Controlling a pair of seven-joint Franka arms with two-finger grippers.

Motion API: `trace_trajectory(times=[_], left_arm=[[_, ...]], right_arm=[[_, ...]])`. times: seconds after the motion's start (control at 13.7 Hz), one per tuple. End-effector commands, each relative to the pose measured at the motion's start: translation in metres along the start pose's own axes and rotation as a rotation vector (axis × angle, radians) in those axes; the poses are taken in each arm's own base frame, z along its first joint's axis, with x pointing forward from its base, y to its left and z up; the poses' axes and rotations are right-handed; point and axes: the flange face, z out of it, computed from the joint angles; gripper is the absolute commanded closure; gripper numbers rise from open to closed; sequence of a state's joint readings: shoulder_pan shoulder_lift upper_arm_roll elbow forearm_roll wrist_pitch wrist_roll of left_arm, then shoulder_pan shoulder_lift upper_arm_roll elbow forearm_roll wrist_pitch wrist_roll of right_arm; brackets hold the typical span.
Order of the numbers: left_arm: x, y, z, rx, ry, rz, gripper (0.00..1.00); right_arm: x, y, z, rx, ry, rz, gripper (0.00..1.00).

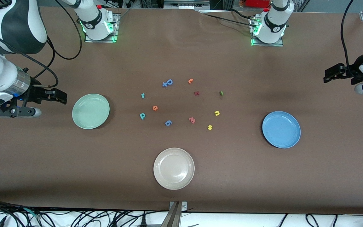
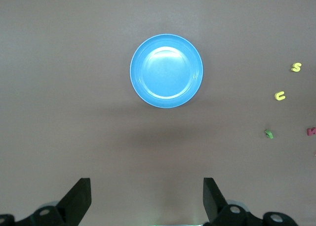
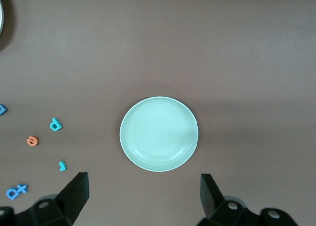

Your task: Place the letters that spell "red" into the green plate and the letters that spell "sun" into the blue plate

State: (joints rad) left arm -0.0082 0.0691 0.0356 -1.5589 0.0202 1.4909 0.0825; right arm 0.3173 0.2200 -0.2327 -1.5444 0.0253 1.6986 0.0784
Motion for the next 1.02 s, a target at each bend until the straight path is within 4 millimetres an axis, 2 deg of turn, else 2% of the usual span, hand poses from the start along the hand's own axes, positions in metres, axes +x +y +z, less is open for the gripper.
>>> trace_trajectory(times=[0.0,0.44,0.51,0.66,0.95], left_arm=[[0.003,0.001,-0.007,0.014,0.009,0.002,0.00],[0.003,0.001,-0.007,0.014,0.009,0.002,0.00],[0.003,0.001,-0.007,0.014,0.009,0.002,0.00],[0.003,0.001,-0.007,0.014,0.009,0.002,0.00],[0.003,0.001,-0.007,0.014,0.009,0.002,0.00]], right_arm=[[0.000,-0.003,-0.002,-0.015,-0.006,0.009,0.00],[0.000,-0.004,0.001,-0.015,-0.014,0.011,0.00],[-0.002,-0.009,0.004,-0.016,-0.026,0.032,0.00],[-0.007,-0.033,0.008,-0.021,-0.049,0.057,0.00],[0.001,-0.084,0.036,-0.034,-0.052,0.021,0.00]])
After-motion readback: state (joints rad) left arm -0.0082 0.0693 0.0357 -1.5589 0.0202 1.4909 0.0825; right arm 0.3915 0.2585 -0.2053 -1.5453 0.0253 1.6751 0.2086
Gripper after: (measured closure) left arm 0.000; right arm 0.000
